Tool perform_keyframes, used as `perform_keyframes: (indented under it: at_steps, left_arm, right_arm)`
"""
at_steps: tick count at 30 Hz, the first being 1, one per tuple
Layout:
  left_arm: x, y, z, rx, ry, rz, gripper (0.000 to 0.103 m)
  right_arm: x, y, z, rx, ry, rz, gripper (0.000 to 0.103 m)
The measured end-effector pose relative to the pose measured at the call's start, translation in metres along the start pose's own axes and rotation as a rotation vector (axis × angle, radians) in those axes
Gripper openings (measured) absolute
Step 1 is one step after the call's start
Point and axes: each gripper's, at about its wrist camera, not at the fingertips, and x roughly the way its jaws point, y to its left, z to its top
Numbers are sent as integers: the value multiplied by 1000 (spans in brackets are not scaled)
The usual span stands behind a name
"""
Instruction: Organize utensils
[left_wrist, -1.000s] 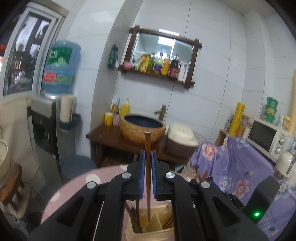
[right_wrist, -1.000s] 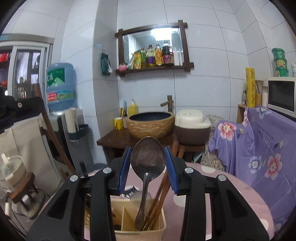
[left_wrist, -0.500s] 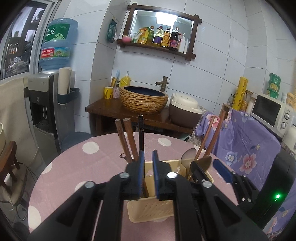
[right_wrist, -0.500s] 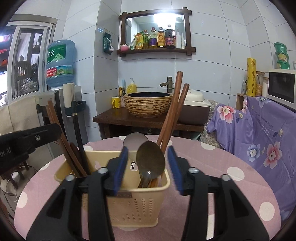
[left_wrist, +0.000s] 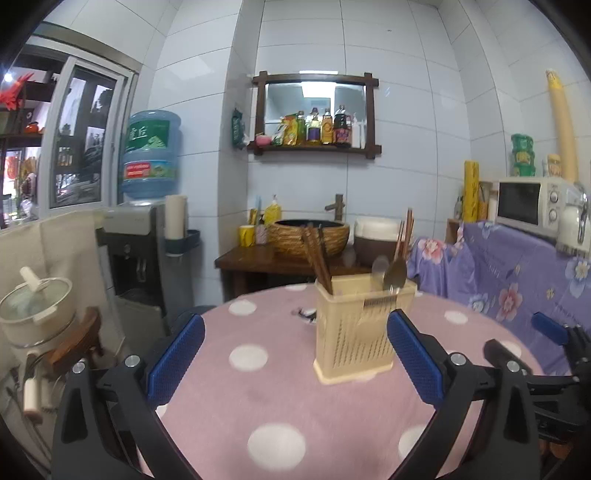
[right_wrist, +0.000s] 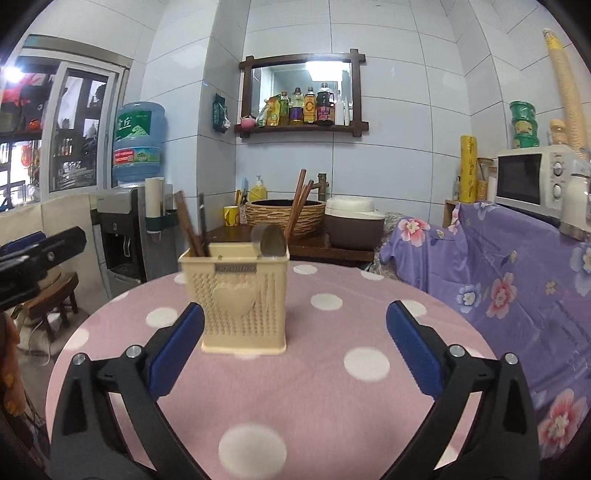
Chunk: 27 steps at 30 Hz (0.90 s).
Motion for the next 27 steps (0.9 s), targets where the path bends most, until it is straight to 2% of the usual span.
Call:
perform_keyframes:
  at_steps: [3, 8, 16, 27]
  left_arm:
    - [-23, 3, -28, -50, 24, -8, 98]
    - [-58, 9, -58, -87, 19, 57, 98]
    - [-82, 13, -60, -62, -27, 97, 98]
    - [-93, 10, -64, -34, -51, 96, 98]
  right_arm:
    - [-34, 6, -28, -18, 5, -10, 97]
    - [-83, 11, -56, -29, -29, -57, 97]
    - [-123, 29, -69, -69, -61, -31, 97]
    - [-133, 32, -62, -81, -90, -10, 97]
